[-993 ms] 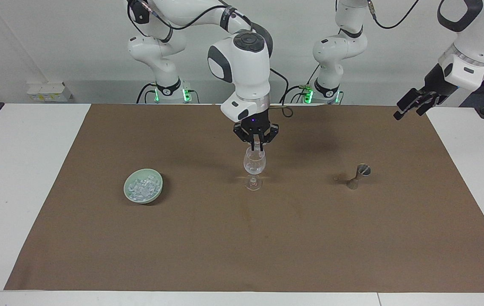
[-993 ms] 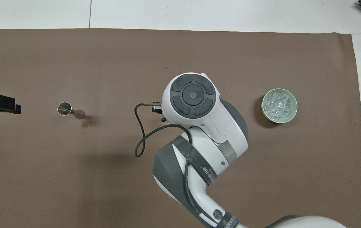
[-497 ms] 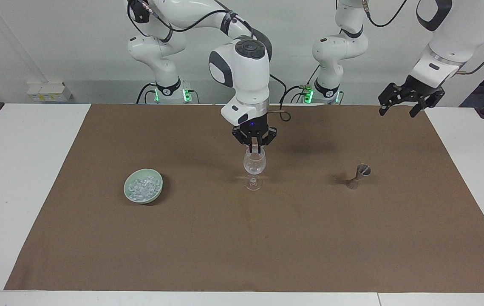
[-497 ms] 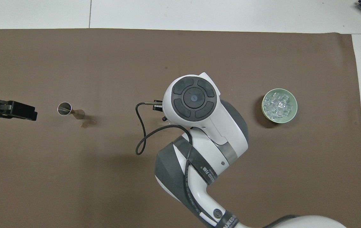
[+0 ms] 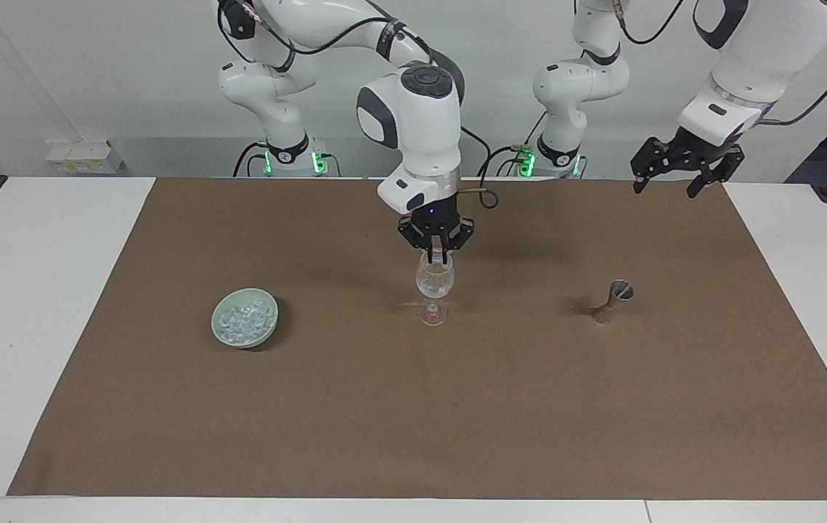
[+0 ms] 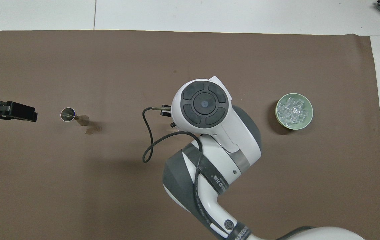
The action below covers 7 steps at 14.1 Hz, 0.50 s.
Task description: Pour wine and add ice with both arms
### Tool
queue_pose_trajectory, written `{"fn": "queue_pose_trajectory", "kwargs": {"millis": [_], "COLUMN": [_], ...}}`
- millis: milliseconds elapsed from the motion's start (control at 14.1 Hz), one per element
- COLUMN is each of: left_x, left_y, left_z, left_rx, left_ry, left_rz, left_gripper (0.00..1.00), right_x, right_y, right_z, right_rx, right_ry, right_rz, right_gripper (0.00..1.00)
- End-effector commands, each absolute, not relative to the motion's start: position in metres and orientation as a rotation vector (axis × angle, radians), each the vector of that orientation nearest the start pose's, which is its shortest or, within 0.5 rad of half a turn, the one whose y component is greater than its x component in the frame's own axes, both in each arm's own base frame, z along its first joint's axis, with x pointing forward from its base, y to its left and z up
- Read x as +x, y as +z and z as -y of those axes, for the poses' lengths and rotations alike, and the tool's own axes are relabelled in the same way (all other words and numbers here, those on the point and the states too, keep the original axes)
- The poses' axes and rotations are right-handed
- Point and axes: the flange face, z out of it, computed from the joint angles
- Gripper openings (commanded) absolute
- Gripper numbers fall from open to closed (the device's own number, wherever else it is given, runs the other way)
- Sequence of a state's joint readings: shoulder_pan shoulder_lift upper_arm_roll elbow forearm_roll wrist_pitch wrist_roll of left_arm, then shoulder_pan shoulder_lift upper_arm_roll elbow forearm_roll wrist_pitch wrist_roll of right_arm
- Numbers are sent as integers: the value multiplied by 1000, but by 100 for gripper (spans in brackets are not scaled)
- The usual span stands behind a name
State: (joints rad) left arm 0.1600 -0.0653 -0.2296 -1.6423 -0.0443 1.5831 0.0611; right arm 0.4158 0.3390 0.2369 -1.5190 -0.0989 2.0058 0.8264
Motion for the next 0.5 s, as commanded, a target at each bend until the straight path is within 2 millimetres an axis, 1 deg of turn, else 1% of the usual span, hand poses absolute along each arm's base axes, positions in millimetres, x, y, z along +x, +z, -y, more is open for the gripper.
{"fn": "queue_pose_trajectory", "kwargs": {"millis": [0,142,284,426], "left_x": [530,525,523,518], "left_y": [637,644,644,640], "left_z": [44,51,41,34], "left_rx": [-3152,-3147,-3146,-3145], "left_ry": [-57,-69,-50,27], "left_rz": [-214,-241,-215,-196], "left_gripper": [100,100,100,100], "right_x": [549,548,548,548], "right_y": [488,487,488,488], "right_z": [-385,-385,-384,-384], "right_rx": [-3034,-3039,-3040,-3040], "right_ry": [-224,-217,-219,-219], "right_rz": [-281,-279,-281,-279], "right_gripper": [14,23,54,54]}}
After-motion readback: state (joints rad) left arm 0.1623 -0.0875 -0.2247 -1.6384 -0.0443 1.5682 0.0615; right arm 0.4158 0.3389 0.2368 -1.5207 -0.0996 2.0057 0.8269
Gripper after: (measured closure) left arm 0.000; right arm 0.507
